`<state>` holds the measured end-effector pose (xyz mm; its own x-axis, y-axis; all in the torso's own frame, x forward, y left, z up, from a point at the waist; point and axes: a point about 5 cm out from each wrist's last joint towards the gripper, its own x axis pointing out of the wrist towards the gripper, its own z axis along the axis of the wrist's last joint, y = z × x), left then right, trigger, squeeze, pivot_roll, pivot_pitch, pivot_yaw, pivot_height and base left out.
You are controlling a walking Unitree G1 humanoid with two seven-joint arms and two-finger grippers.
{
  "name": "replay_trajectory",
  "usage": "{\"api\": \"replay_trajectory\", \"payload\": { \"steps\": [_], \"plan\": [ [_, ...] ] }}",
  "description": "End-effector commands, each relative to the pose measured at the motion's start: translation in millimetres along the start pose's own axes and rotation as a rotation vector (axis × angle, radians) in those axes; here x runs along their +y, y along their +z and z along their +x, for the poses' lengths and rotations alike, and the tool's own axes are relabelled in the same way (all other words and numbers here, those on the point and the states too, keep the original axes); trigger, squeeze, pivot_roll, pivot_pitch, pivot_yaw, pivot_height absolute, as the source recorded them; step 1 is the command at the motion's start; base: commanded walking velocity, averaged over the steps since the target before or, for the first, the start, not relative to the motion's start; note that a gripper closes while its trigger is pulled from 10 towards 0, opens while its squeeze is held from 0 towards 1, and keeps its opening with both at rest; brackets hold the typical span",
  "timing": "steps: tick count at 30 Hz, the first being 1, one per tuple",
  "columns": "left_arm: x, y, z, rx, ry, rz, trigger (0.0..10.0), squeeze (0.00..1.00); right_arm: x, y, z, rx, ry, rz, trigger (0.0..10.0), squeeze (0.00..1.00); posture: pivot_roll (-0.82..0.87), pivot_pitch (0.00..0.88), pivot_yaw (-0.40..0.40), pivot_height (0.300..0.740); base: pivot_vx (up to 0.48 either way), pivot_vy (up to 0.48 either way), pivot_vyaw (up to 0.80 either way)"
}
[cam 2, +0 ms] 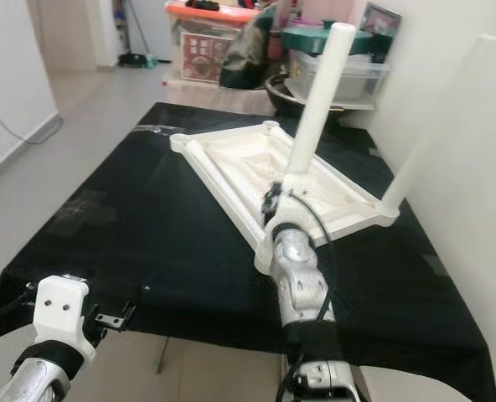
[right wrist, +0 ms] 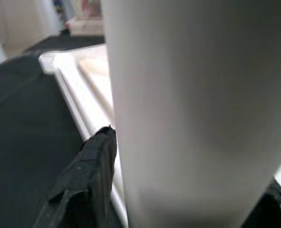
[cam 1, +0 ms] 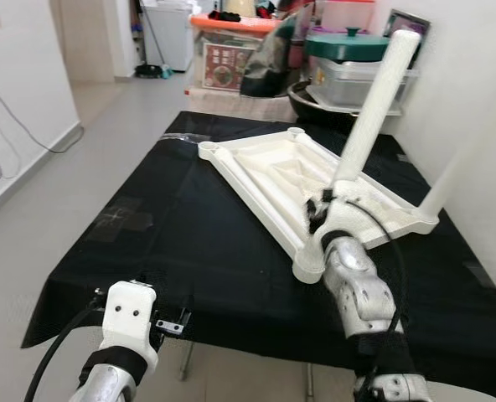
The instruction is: Building children table
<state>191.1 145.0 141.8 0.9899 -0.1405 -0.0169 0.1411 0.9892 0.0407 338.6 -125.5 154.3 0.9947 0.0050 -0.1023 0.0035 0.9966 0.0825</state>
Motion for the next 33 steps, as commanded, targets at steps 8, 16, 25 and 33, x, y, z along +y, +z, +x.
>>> {"api": "replay_trajectory", "payload": {
  "steps": [8,16,25,33],
  "plan": [
    [-2.5,-0.5,0.6,0.006,0.002,-0.018,10.0,0.00,15.1,49.8,-4.4,-0.112,0.428,0.012,10.0,0.00,0.17,0.000,-0.091,0.740,0.000,0.000,0.00],
    [-5.1,0.2,4.5,-0.003,-0.015,-0.022,10.0,0.00,13.2,38.8,-1.1,-0.088,0.878,-0.181,10.0,0.00,0.18,0.000,-0.090,0.740,0.000,0.000,0.00],
    [-7.3,0.1,7.0,-0.002,-0.039,-0.034,10.0,0.00,44.5,17.2,18.4,-0.007,0.889,-0.194,1.5,0.00,0.18,0.000,-0.087,0.740,0.000,0.000,0.00],
    [-6.1,-0.8,5.1,0.004,-0.039,-0.036,10.0,0.00,-14.7,-3.7,43.3,0.094,0.062,-0.131,0.0,0.00,0.17,0.000,-0.084,0.740,0.000,0.000,0.00]
  ]
}}
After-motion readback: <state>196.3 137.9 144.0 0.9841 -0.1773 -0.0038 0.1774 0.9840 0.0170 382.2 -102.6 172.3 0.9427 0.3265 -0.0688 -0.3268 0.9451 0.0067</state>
